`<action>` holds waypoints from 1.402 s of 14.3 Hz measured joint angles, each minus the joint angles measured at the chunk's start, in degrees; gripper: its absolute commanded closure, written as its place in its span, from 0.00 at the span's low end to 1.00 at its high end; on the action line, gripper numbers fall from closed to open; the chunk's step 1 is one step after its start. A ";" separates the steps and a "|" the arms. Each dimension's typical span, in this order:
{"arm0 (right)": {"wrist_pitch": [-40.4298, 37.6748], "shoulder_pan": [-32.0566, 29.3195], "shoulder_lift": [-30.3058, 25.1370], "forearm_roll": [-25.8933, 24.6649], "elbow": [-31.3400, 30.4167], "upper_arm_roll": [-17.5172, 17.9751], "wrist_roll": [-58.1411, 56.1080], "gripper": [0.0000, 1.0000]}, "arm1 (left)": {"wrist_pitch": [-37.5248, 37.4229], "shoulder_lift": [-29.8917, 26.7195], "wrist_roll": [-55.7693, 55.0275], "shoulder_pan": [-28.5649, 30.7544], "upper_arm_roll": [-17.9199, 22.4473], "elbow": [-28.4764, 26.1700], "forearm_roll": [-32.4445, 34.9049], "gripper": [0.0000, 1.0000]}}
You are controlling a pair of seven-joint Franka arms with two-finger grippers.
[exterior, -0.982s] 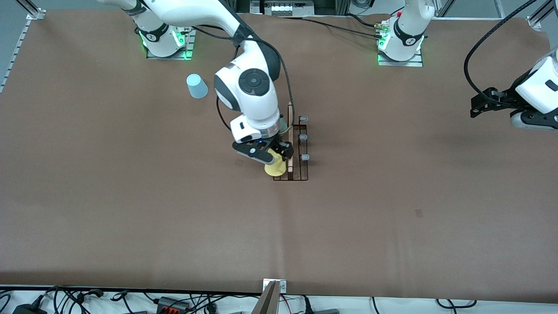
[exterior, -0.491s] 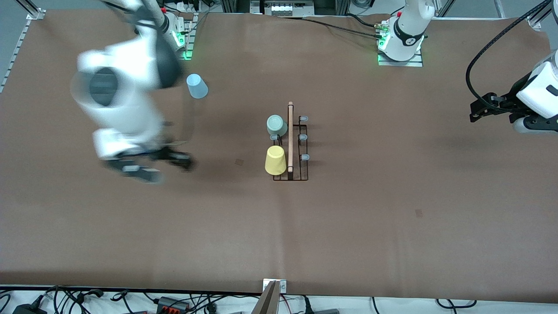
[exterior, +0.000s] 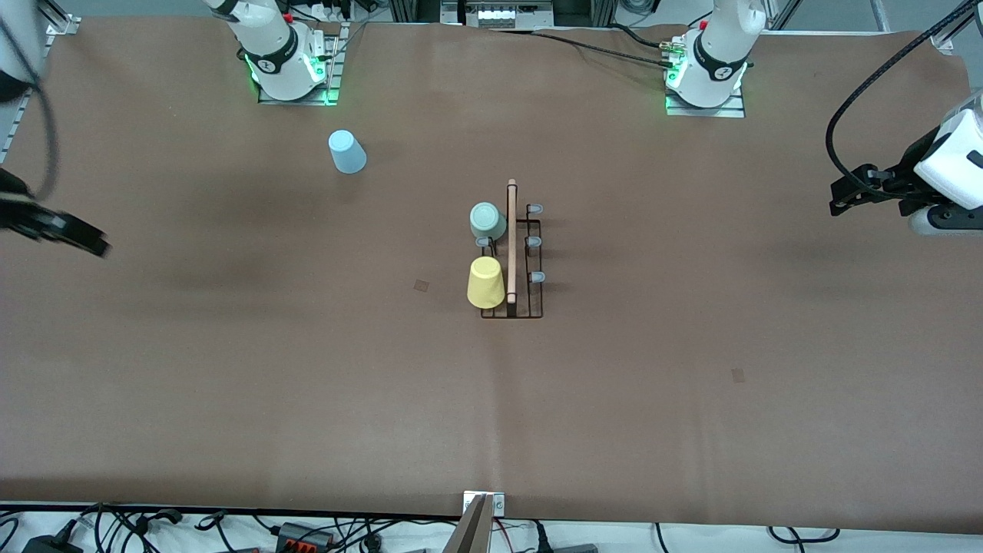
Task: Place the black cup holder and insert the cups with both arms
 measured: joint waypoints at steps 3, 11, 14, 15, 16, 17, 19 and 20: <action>-4.26 0.00 -3.66 1.62 -1.33 0.97 -0.22 0.00 | -0.02 0.00 -0.01 -0.01 -0.01 0.01 0.00 0.00; -3.98 0.06 -3.54 3.99 -3.39 1.63 -0.21 0.00 | -0.02 -0.07 -0.07 -0.12 -0.23 0.26 -0.05 0.00; -3.54 -0.11 -3.54 3.91 -3.39 1.41 -0.41 0.00 | -0.01 -0.34 0.31 -0.45 -0.73 0.82 -0.06 0.00; -3.52 -0.23 -3.54 3.91 -3.39 1.29 -0.76 0.00 | -0.01 -0.40 0.87 -0.50 -0.78 0.97 -0.07 0.00; -3.44 -0.29 -3.54 3.87 -3.39 1.21 -0.97 0.00 | -0.01 -0.46 1.67 -0.51 -0.78 1.05 -0.07 0.00; -3.27 -0.30 -3.50 3.66 -3.36 1.19 -1.28 0.00 | -0.02 -0.53 2.29 -0.50 -0.78 1.07 -0.07 0.00; -2.86 -0.30 -3.07 2.57 -3.08 1.19 -3.39 0.00 | -0.03 -0.72 2.62 -0.50 -0.78 1.07 -0.12 0.00; -2.75 -0.30 -2.77 2.32 -2.92 1.18 -4.45 0.00 | -0.05 -0.85 2.64 -0.50 -0.78 1.07 -0.21 0.00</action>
